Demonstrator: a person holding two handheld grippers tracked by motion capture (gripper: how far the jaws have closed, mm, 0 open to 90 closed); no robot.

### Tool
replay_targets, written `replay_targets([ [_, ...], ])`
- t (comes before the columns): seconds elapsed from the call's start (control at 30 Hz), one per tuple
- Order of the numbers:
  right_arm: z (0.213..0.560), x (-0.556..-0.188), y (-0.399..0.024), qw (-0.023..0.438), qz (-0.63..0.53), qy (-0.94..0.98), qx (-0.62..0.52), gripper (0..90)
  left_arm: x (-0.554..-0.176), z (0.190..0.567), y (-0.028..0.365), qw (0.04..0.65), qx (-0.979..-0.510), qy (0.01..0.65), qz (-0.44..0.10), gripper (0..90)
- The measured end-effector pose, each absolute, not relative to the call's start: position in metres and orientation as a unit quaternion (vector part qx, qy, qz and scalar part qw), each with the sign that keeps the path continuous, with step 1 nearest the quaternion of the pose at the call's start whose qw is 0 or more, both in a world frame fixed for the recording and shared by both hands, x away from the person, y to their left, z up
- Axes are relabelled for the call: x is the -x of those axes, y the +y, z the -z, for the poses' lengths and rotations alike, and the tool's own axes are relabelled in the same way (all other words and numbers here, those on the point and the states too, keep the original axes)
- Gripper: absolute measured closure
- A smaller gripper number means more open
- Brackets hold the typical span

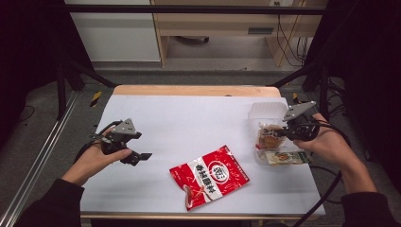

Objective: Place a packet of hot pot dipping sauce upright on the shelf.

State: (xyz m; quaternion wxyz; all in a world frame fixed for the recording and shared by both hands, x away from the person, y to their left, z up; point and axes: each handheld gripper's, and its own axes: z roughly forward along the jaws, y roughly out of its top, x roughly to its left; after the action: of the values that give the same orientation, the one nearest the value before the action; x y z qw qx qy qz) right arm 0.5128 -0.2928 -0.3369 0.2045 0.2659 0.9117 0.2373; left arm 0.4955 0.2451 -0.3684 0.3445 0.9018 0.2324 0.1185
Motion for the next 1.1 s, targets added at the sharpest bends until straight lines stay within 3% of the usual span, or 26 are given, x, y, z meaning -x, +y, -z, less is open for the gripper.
replay_targets([
  [0.33, 0.348, -0.514, -0.298, 0.19, -0.246, 0.905, -0.291, 83.3, -0.497, 0.37, 0.243, 0.345, -0.901, 0.234, -0.117, 12.1],
  [0.73, 0.315, -0.496, -0.285, 0.239, -0.285, 0.88, -0.297, 36.6, -0.496, 0.368, 0.24, 0.345, -0.902, 0.23, -0.12, 12.1],
  [1.1, 0.287, -0.467, -0.229, 0.267, -0.291, 0.868, -0.301, 15.0, -0.489, 0.37, 0.241, 0.346, -0.901, 0.228, -0.127, 11.7],
])
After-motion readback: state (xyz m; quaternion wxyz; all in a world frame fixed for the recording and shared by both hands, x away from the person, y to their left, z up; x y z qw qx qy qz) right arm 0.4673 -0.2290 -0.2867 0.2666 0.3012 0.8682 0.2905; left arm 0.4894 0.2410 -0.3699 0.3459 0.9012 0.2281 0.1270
